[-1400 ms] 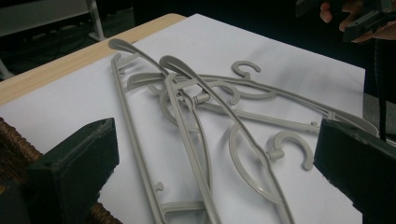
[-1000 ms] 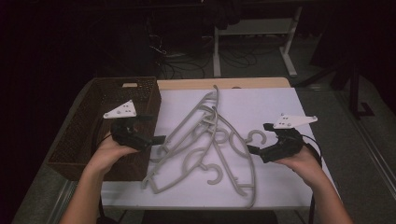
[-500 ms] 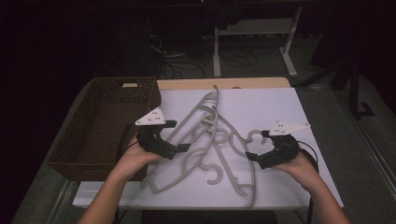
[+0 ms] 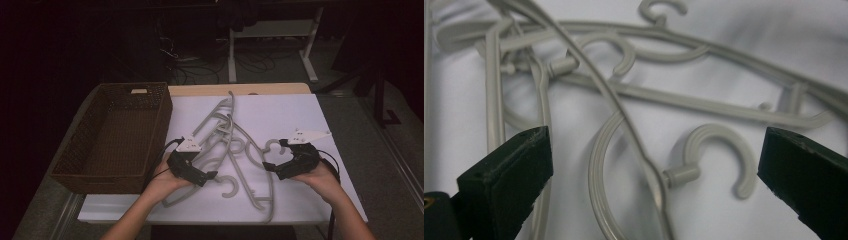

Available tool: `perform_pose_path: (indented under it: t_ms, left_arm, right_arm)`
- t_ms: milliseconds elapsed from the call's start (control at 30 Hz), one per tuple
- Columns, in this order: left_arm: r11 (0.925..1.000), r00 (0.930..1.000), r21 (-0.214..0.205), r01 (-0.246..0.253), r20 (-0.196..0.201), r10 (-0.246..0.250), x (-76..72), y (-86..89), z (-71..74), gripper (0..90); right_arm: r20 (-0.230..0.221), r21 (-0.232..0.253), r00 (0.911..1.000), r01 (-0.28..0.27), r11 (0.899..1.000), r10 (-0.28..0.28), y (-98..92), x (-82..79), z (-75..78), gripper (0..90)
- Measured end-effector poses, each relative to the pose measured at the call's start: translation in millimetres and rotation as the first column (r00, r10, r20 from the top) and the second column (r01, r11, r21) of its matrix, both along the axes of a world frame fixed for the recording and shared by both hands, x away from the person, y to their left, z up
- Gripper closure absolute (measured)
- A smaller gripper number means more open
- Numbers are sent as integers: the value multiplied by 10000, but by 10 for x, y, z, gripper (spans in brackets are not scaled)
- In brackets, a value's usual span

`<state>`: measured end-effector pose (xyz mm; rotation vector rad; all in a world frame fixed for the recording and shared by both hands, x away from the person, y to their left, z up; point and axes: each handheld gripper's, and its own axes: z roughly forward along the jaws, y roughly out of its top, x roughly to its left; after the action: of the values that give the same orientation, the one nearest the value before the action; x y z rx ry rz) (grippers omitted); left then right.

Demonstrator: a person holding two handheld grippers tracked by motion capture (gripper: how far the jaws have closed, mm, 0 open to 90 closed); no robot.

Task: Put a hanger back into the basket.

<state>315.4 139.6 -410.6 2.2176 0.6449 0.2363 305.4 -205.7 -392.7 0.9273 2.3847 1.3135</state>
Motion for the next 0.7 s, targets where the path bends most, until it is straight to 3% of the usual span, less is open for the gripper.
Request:
perform_pose_path:
  t_ms: [67,167,367,600,700]
  left_arm:
    - [9998,9999,199,-58,-86,60,13,-22,-80,41]
    - [9950,10000,1003,-24,-40,28,20,-69,-192,52]
    - [9842,9999,1762,144,-96,-129,5,-124,-317,73]
    - [9703,9999,2414,132,-20,-131,8,-138,-409,144]
    - [9720,9998,2341,199,-70,-188,9,-126,-410,155]
  right_arm:
    - [-9,-4,10000,-15,10000,15,3,-3,3,0]
    - [-3,13,10000,-1,10000,1,0,-2,9,0]
    - [13,33,10000,32,10000,-32,-14,1,15,0]
    - [27,66,10000,45,10000,-45,-22,-2,26,0]
    - [21,71,10000,57,10000,-57,-26,-1,29,0]
